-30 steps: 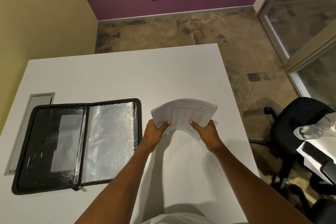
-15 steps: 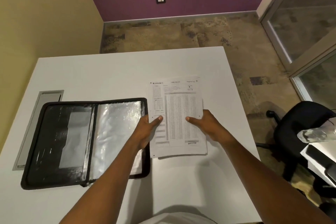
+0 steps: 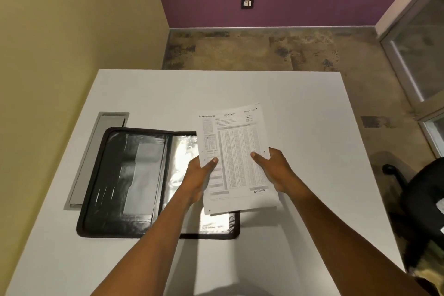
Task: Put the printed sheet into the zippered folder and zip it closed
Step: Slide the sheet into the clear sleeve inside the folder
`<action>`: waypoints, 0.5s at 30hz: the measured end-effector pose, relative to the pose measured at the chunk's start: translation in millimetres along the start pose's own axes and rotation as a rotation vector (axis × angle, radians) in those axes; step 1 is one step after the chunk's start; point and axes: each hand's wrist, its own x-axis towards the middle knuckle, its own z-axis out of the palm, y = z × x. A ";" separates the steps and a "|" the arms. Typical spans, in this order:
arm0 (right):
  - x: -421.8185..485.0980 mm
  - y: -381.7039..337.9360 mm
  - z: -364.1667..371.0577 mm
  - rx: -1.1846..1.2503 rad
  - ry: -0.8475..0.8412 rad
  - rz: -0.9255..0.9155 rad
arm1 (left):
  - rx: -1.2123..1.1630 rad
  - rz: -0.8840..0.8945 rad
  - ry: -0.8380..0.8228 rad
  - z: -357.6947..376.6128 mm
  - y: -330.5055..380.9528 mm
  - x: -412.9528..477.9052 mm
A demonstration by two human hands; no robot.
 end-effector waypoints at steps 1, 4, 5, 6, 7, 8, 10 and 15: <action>1.2 -1.2 6.0 -0.008 -0.019 -0.002 | -0.002 -0.004 0.006 -7.0 1.8 1.3; 6.8 -4.9 26.0 -0.046 -0.077 0.018 | 0.021 -0.025 0.032 -28.8 9.8 6.9; 8.8 -5.7 31.7 -0.068 -0.078 0.024 | 0.033 -0.033 0.038 -35.4 11.8 9.5; 10.2 -6.6 36.0 -0.085 -0.073 0.027 | 0.041 -0.039 0.043 -40.0 13.2 11.8; 13.6 -6.9 41.1 -0.096 -0.066 0.030 | 0.045 -0.045 0.049 -44.9 15.0 14.6; 17.6 -6.9 45.3 -0.104 -0.056 0.036 | 0.047 -0.049 0.053 -49.5 16.5 17.9; 26.3 -6.5 51.8 -0.109 -0.041 0.051 | 0.062 -0.056 0.057 -57.9 18.2 26.2; 47.3 -6.6 57.2 -0.083 -0.006 0.082 | 0.160 -0.127 0.140 -81.7 33.4 55.6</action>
